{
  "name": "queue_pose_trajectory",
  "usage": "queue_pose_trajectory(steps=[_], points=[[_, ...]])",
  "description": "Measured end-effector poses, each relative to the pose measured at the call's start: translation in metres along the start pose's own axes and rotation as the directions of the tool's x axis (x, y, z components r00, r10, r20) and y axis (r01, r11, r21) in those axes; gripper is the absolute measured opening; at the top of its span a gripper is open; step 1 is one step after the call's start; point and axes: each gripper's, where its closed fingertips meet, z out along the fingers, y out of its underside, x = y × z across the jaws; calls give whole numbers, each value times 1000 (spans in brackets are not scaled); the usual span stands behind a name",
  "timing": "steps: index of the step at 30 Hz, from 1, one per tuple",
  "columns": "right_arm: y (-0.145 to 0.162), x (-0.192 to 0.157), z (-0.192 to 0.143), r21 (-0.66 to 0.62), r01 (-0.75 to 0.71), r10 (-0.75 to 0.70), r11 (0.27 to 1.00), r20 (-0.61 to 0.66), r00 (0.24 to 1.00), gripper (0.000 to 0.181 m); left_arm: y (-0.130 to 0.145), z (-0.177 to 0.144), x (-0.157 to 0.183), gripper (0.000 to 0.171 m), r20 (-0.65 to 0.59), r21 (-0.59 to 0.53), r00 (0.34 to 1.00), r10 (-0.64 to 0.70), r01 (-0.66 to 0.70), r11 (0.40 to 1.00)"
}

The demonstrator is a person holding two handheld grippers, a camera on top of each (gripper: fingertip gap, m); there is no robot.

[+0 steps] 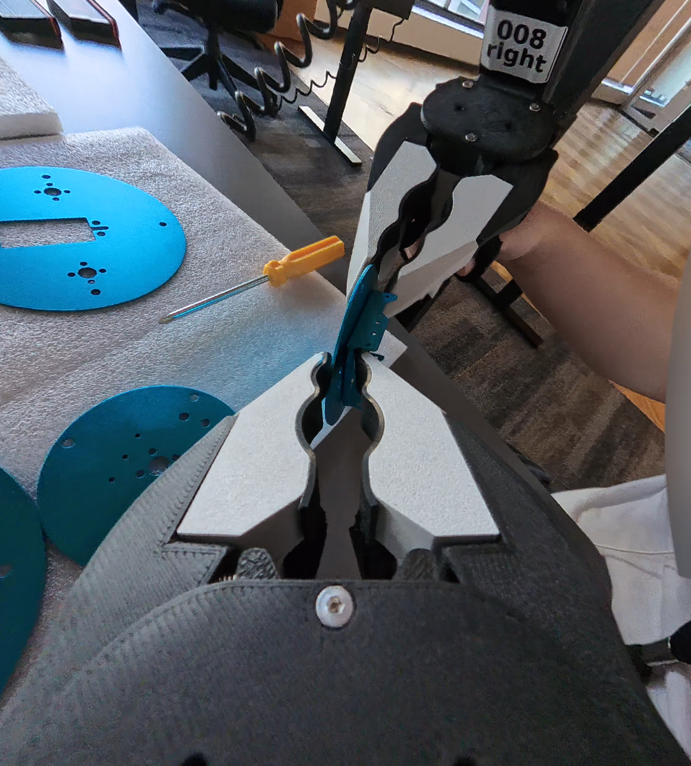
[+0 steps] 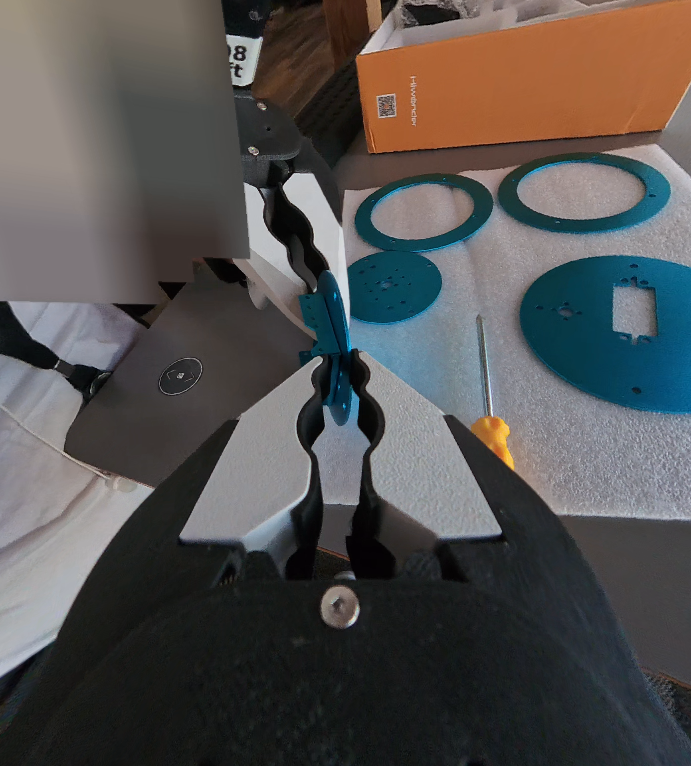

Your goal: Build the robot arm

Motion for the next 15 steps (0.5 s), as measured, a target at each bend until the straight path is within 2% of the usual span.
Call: queue_pose_trajectory(steps=[8, 11, 15], points=[[-10, -23, -4, 115, 271, -266, 956, -52, 963, 6, -9, -12, 18, 11, 102, 112, 962, 253, -264, 958], [-17, -34, -8, 146, 387, -373, 911, -111, 921, 6, -14, -19, 28, 11, 145, 167, 914, 380, -401, 901], [-20, -40, -8, 104, 543, -518, 833, -199, 832, 6, -15, -24, 33, 9, 234, 176, 819, 523, -565, 806]])
